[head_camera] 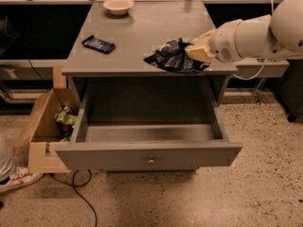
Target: Place blue chip bag into top drawer
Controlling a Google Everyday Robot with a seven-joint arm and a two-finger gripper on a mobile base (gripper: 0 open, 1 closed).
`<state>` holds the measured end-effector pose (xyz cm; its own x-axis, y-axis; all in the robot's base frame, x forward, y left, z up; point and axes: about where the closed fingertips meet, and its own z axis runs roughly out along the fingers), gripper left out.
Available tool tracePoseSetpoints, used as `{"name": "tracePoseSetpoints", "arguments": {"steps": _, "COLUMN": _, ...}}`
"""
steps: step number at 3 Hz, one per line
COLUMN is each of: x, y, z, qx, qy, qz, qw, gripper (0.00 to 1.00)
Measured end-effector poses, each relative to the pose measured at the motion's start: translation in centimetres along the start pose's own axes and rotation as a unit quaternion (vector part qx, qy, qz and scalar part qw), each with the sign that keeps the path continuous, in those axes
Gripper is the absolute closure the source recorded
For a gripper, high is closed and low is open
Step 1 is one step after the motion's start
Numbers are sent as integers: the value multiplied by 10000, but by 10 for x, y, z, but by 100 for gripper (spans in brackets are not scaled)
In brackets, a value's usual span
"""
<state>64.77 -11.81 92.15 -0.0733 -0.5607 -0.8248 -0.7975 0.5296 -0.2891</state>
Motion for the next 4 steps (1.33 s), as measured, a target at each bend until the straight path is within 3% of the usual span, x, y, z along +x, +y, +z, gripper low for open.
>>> {"name": "tracePoseSetpoints", "arguments": {"steps": 1, "x": 19, "y": 25, "z": 6, "qx": -392, "qy": -80, "qz": -79, "qw": 9992, "gripper": 100}}
{"name": "tracePoseSetpoints", "arguments": {"steps": 2, "x": 45, "y": 54, "z": 9, "qx": -718, "qy": -104, "qz": 53, "qw": 9973, "gripper": 100}}
{"name": "tracePoseSetpoints", "arguments": {"steps": 3, "x": 69, "y": 87, "z": 37, "qx": -921, "qy": 83, "qz": 113, "qw": 9957, "gripper": 100}}
{"name": "tracePoseSetpoints", "arguments": {"steps": 4, "x": 84, "y": 116, "z": 76, "qx": -866, "qy": 335, "qz": 158, "qw": 9956, "gripper": 100}}
